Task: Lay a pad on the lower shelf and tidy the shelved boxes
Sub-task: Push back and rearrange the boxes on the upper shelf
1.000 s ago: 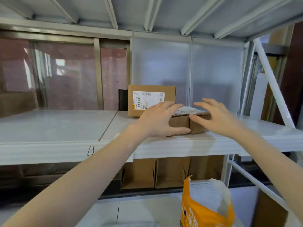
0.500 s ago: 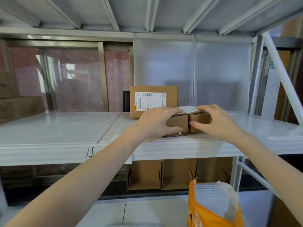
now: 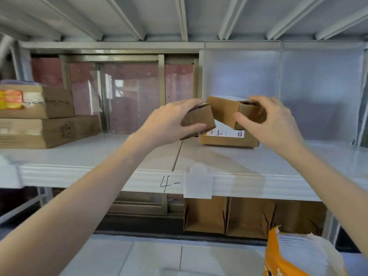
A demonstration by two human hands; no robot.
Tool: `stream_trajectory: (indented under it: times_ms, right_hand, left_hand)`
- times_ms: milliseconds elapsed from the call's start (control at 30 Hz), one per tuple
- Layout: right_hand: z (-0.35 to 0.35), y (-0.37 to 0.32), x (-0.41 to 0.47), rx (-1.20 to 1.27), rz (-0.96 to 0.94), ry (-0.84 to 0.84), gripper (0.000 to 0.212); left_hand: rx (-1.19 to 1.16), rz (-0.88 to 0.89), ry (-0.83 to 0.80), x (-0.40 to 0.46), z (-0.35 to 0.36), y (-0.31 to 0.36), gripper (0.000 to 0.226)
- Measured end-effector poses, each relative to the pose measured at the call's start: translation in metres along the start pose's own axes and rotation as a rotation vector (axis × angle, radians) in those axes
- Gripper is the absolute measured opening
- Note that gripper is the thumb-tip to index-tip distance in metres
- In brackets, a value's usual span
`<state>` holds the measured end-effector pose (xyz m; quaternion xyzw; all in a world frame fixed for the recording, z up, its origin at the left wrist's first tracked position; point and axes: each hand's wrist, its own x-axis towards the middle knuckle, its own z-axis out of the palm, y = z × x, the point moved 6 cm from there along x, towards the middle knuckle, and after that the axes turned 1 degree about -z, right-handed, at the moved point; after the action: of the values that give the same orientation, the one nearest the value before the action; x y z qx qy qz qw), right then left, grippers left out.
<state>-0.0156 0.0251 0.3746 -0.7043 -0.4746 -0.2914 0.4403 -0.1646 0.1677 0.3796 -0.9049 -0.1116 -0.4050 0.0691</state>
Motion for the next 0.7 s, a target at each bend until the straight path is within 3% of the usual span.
stream_trajectory:
  times_ms: [333, 700]
  right_hand:
    - [0.123, -0.139, 0.01, 0.101, -0.116, -0.143, 0.051]
    - [0.241, -0.24, 0.007, 0.068, -0.1, -0.232, 0.052]
  left_hand:
    - [0.167, -0.079, -0.076, -0.077, -0.066, -0.157, 0.053]
    - [0.118, -0.121, -0.26, -0.13, -0.087, -0.302, 0.059]
